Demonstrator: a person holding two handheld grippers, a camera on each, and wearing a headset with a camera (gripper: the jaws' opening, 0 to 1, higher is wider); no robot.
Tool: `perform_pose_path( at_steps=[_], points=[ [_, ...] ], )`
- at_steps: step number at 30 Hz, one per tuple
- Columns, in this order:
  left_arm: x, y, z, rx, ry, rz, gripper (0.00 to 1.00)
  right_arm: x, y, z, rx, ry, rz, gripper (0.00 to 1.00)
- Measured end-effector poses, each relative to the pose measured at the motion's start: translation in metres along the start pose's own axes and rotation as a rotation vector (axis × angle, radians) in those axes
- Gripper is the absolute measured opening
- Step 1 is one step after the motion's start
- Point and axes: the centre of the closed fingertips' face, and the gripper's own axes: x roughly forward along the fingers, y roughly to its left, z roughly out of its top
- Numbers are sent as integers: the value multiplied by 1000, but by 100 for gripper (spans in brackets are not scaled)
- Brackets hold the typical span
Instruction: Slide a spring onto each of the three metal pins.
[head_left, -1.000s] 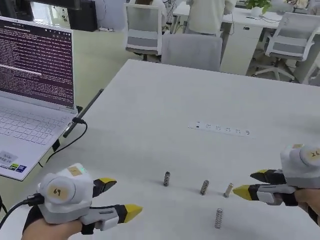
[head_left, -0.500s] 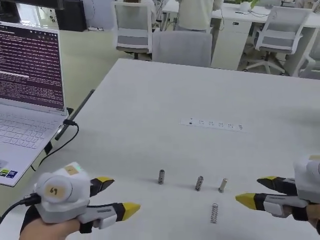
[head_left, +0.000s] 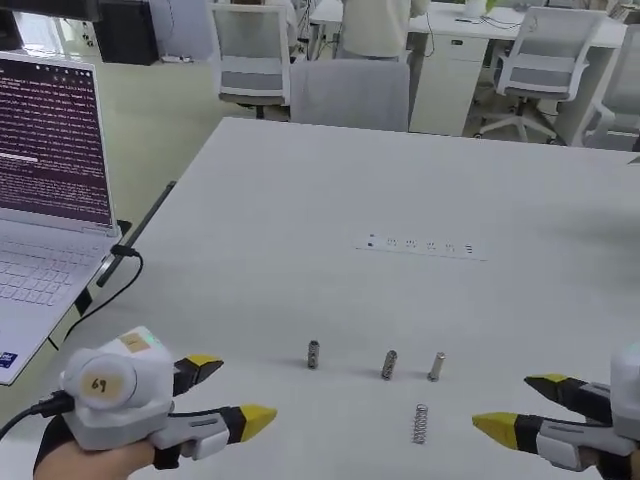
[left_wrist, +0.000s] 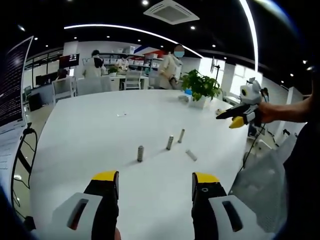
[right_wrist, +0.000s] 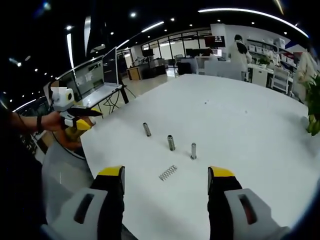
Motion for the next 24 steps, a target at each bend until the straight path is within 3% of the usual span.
perform_pose_path(
  at_steps=[12, 24],
  points=[
    [6, -5, 2, 8, 8, -17, 54, -2, 8, -15, 13, 4, 12, 71],
    [19, -17, 5, 19, 17, -51, 54, -6, 7, -15, 25, -10, 7, 71]
  ],
)
